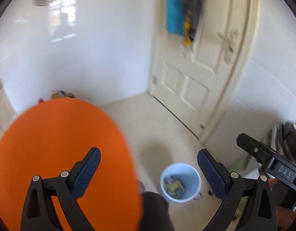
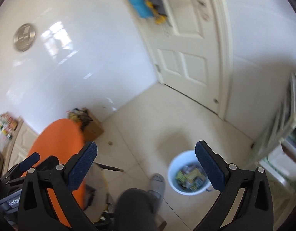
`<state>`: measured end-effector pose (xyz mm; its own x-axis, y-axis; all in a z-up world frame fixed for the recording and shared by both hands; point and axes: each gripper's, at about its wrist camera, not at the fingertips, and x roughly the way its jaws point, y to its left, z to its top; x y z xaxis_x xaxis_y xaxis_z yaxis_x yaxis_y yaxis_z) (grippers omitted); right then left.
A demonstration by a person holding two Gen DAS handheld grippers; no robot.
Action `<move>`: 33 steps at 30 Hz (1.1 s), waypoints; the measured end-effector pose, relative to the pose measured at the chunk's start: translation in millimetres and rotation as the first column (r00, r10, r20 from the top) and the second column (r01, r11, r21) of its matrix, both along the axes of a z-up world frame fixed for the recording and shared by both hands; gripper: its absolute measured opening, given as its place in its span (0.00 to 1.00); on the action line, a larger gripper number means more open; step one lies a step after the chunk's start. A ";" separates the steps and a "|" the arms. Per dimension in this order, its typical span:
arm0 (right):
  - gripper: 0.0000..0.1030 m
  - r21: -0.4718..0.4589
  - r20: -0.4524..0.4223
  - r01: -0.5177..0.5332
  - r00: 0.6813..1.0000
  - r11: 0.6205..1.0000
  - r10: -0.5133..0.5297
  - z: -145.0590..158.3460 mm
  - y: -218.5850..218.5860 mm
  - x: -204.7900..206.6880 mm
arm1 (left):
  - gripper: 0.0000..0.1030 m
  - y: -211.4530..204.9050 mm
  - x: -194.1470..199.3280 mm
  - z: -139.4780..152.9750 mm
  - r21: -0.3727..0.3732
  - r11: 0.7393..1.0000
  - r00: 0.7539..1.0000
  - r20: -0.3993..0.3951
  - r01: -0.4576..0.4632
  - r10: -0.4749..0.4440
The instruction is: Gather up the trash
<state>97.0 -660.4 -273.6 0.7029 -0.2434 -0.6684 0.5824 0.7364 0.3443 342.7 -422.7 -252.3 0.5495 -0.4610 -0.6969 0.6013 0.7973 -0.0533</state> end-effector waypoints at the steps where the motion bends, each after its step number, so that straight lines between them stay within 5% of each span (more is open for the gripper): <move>1: 1.00 -0.019 0.023 -0.027 0.999 0.999 0.027 12.4 17.4 5.1 | 0.98 19.7 -7.1 9.4 -0.013 0.999 0.999 0.028 -0.036 0.036; 7: 1.00 -0.118 0.112 -0.165 0.978 0.979 0.178 60.1 107.5 26.6 | 0.99 119.8 -62.8 53.8 -0.074 0.972 0.957 0.174 -0.221 0.231; 17: 1.00 -0.296 0.153 -0.325 0.912 0.898 0.381 108.7 242.5 35.9 | 0.99 237.4 -209.4 85.1 -0.136 0.896 0.833 0.331 -0.422 0.443; 22: 1.00 -0.345 0.157 -0.374 0.881 0.861 0.445 118.4 286.0 27.6 | 0.99 271.5 -294.3 82.9 -0.192 0.859 0.788 0.344 -0.474 0.511; 28: 1.00 -0.397 0.158 -0.393 0.861 0.829 0.484 120.3 322.8 13.8 | 0.99 304.0 -344.0 84.9 -0.221 0.825 0.741 0.362 -0.521 0.565; 33: 1.00 -0.426 0.157 -0.405 0.847 0.809 0.507 123.2 339.5 10.9 | 0.99 318.2 -349.0 86.8 -0.245 0.811 0.746 0.320 -0.531 0.584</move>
